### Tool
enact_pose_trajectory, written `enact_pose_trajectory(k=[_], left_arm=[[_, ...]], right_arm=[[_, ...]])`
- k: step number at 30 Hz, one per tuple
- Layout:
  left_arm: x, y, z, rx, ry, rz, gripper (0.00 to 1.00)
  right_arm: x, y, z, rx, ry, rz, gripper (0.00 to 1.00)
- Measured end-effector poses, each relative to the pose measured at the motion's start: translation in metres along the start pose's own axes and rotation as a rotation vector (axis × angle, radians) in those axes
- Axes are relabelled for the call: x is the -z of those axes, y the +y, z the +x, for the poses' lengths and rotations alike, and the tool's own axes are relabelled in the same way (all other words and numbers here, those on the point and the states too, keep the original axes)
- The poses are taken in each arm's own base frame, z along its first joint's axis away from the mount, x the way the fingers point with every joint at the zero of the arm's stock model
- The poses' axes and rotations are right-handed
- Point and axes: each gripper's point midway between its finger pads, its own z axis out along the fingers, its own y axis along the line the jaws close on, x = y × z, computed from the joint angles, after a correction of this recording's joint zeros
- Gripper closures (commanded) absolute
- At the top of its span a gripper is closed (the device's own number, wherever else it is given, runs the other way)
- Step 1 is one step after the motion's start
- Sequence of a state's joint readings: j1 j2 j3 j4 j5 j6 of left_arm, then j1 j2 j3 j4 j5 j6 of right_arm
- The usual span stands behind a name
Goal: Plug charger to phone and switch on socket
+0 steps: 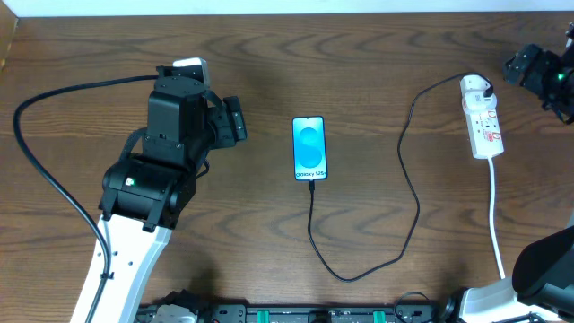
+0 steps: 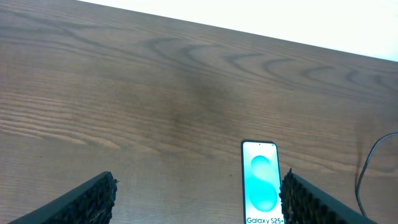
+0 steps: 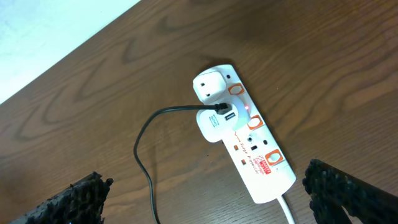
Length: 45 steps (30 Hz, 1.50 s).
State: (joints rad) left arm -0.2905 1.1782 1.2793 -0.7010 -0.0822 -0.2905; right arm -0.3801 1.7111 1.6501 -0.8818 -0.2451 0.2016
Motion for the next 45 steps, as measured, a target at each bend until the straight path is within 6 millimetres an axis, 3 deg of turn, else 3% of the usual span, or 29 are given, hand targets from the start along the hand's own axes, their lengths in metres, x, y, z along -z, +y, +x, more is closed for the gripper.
enact_pose_trajectory(k=[11,24,29,37,41,45], left_arm=[[0.000,0.000,0.001,0.000,0.001,0.000,0.16],[-0.002,0.011,0.029,-0.006,0.039,-0.018,0.16],[-0.008,0.017,0.034,0.015,-0.102,0.005,0.16],[-0.004,0.031,0.035,0.089,-0.484,0.078,0.16],[0.008,0.046,0.043,0.140,-0.696,0.120,0.16],[0.014,0.063,0.068,0.176,-0.836,0.141,0.16]], right_arm=[[0.000,0.000,0.000,0.000,0.000,0.000,0.01],[0.000,0.000,0.000,0.000,0.000,0.000,0.01],[0.000,0.000,0.000,0.000,0.000,0.001,0.01],[0.000,0.000,0.000,0.000,0.000,0.001,0.01],[0.000,-0.001,0.000,-0.001,0.000,0.003,0.01],[0.000,-0.001,0.000,-0.001,0.000,0.003,0.01]])
